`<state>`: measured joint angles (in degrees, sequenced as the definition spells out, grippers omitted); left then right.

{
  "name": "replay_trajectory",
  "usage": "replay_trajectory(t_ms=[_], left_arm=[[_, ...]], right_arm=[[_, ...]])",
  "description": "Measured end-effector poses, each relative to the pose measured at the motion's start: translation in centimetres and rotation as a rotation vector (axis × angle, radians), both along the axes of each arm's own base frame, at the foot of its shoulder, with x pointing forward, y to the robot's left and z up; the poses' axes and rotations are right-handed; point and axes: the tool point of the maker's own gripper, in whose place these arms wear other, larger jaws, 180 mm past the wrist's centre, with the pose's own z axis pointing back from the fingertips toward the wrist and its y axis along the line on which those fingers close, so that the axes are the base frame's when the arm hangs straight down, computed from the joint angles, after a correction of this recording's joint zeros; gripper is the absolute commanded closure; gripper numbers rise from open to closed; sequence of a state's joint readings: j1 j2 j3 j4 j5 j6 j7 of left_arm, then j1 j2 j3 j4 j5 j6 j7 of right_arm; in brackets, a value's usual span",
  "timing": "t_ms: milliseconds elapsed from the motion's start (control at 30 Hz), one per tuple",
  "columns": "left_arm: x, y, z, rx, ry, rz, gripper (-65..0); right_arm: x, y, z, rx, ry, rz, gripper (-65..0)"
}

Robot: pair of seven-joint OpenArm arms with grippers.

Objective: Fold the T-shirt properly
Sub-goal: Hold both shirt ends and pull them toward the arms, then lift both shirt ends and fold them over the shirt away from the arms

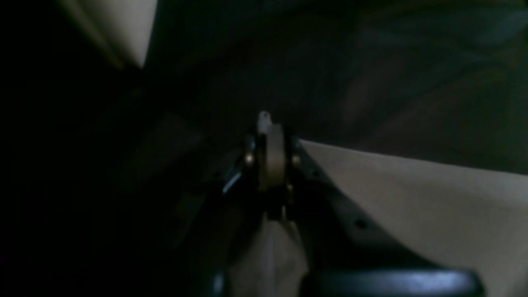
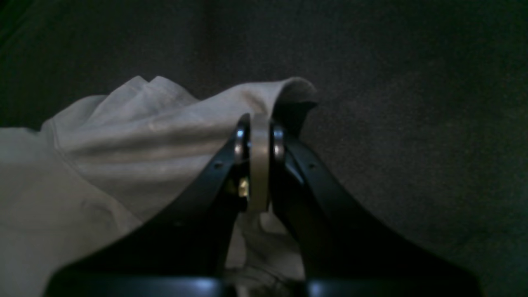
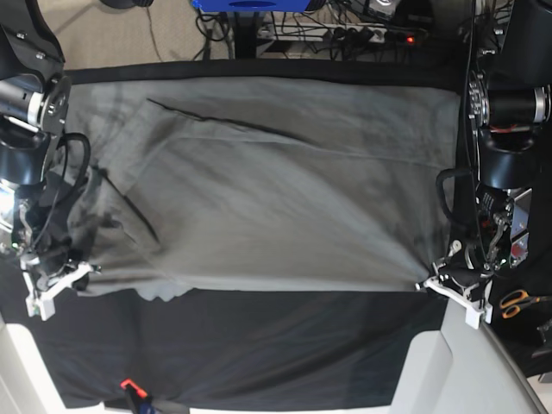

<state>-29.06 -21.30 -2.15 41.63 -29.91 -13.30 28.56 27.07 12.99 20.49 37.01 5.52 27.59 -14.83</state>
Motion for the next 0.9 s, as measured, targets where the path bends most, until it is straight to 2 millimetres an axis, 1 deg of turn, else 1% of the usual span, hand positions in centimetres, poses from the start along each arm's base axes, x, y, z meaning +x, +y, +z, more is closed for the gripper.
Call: replay_trajectory(t_ms=[133, 267, 500, 667, 733, 800, 900], left_arm=[[0.2, -0.4, 0.6, 0.001, 0.005, -0.018, 0.0], [0.1, -0.4, 0.4, 0.001, 0.012, -0.019, 0.0], [-0.4, -0.6, 0.2, 0.010, 0.015, -0.027, 0.0], [-0.6, -1.3, 1.1, 0.025, -0.023, -0.052, 0.0], [-0.7, -1.3, 1.0, 0.025, -0.024, -0.054, 0.0], [-1.0, -1.2, 0.7, 0.030, -0.015, -0.049, 0.0], [-1.6, -1.1, 0.1, 0.030, 0.000, -0.050, 0.0]], right_arm=[[0.8, 0.0, 1.0, -0.002, -0.061, 0.001, 0.0], [1.4, 1.0, 1.8, 0.019, -0.087, 0.052, 0.0], [1.4, 1.4, 2.1, 0.028, -0.097, 0.085, 0.0], [1.9, 4.0, 2.4, -0.013, -0.093, 0.222, 0.0], [2.2, 5.0, 2.7, -0.028, -0.120, 0.261, 0.0], [2.4, 5.5, 2.9, -0.044, -0.140, 0.288, 0.0], [2.4, 5.4, 3.0, -0.066, -0.147, 0.309, 0.0]])
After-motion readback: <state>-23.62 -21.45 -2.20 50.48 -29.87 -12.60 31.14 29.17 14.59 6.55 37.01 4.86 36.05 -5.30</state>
